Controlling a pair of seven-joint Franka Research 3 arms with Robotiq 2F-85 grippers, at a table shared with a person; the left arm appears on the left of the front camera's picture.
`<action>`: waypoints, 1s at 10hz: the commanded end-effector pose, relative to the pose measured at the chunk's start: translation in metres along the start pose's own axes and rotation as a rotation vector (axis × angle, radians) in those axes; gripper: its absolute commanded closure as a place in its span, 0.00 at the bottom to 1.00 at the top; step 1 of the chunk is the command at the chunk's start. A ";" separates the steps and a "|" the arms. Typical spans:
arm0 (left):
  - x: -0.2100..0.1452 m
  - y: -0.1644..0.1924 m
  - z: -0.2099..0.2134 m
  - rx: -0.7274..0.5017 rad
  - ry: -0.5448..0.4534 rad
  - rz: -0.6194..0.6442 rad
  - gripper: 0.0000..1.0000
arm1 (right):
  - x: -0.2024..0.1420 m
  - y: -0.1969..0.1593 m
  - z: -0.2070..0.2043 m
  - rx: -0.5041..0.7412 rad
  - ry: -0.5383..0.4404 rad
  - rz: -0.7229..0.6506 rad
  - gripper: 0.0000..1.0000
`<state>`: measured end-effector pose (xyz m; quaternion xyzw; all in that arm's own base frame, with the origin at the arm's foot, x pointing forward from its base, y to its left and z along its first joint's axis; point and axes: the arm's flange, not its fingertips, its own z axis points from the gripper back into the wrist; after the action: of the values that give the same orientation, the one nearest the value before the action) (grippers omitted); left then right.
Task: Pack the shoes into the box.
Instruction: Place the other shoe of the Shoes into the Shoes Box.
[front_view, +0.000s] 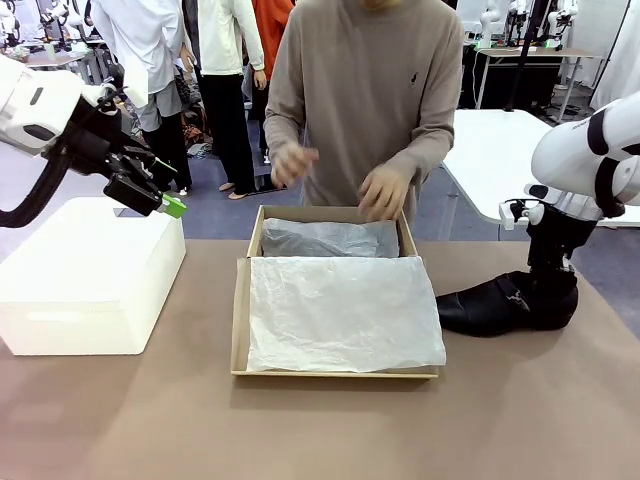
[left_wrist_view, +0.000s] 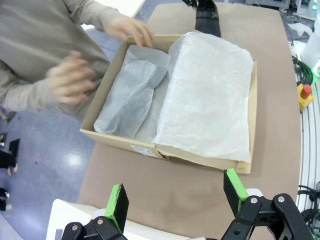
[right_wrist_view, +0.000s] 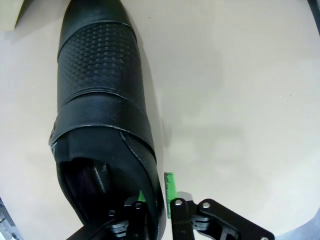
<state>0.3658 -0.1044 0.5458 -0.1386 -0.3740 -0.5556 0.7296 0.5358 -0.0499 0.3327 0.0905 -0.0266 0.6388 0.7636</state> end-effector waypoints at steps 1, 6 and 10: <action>-0.001 0.002 0.000 -0.011 -0.017 -0.013 0.00 | -0.005 -0.005 0.006 0.004 -0.033 0.040 1.00; -0.001 0.002 0.000 -0.011 -0.017 -0.013 0.00 | -0.001 -0.003 0.040 -0.012 0.025 -0.007 1.00; -0.001 0.002 0.000 -0.011 -0.017 -0.013 0.00 | 0.026 -0.007 0.107 -0.066 0.003 -0.260 1.00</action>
<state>0.3658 -0.1044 0.5458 -0.1386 -0.3740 -0.5555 0.7296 0.5516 -0.0548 0.4257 0.0620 -0.0388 0.5750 0.8149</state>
